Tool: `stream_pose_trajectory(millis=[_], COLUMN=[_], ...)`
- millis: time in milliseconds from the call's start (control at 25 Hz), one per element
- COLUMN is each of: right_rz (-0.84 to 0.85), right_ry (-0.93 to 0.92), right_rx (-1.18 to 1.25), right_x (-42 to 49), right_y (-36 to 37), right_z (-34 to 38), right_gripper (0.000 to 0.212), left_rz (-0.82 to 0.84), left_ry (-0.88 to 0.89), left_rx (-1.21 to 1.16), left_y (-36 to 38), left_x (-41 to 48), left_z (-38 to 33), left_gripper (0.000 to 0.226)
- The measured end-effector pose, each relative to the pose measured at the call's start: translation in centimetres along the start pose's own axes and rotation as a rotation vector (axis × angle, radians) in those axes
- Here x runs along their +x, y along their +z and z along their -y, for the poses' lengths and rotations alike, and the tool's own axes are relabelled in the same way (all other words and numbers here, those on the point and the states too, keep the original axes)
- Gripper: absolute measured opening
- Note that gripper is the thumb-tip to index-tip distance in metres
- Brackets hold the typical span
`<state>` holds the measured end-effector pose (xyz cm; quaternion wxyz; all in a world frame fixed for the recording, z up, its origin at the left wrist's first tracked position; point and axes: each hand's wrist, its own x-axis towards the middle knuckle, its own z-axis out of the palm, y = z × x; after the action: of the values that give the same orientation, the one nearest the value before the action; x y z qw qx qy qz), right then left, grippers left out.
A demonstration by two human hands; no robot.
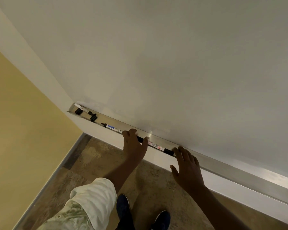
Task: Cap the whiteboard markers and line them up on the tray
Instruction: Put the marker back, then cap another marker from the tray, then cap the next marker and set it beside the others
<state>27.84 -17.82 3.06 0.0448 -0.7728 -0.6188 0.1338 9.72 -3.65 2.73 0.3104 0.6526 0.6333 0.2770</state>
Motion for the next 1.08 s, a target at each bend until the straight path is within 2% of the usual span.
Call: stream_pose_trajectory(millis=[200, 360, 480, 680, 920, 1080], right_rz=[-0.030, -0.032, 0.035, 0.119, 0.178, 0.088], right_ry=[-0.123, -0.244, -0.354, -0.476, -0.463, -0.421], right_rx=[0.040, 0.087, 0.095, 0.070, -0.045, -0.129], right_x=[2.6, 5.7, 8.5, 12.9, 15.7, 15.9], right_y=[-0.2, -0.1, 0.1, 0.3, 1.4, 2.2], right_z=[2.9, 7.2, 11.4, 17.9, 21.6, 22.3], right_gripper=[0.066, 0.063, 0.062, 0.063, 0.066, 0.052], left_rz=[-0.049, -0.068, -0.055, -0.061, -0.085, -0.104], left_ry=[0.094, 0.001, -0.074, -0.159, -0.259, -0.258], left_rx=[0.126, 0.245, 0.337, 0.354, 0.224, 0.198], left_y=[-5.2, -9.9, -12.6, -13.9, -13.2, -12.9], left_x=[3.3, 6.5, 8.9, 12.2, 14.4, 14.9], left_z=[4.1, 8.0, 10.4, 11.6, 12.1, 12.6], left_gripper=[0.051, 0.050, 0.053, 0.044, 0.029, 0.028])
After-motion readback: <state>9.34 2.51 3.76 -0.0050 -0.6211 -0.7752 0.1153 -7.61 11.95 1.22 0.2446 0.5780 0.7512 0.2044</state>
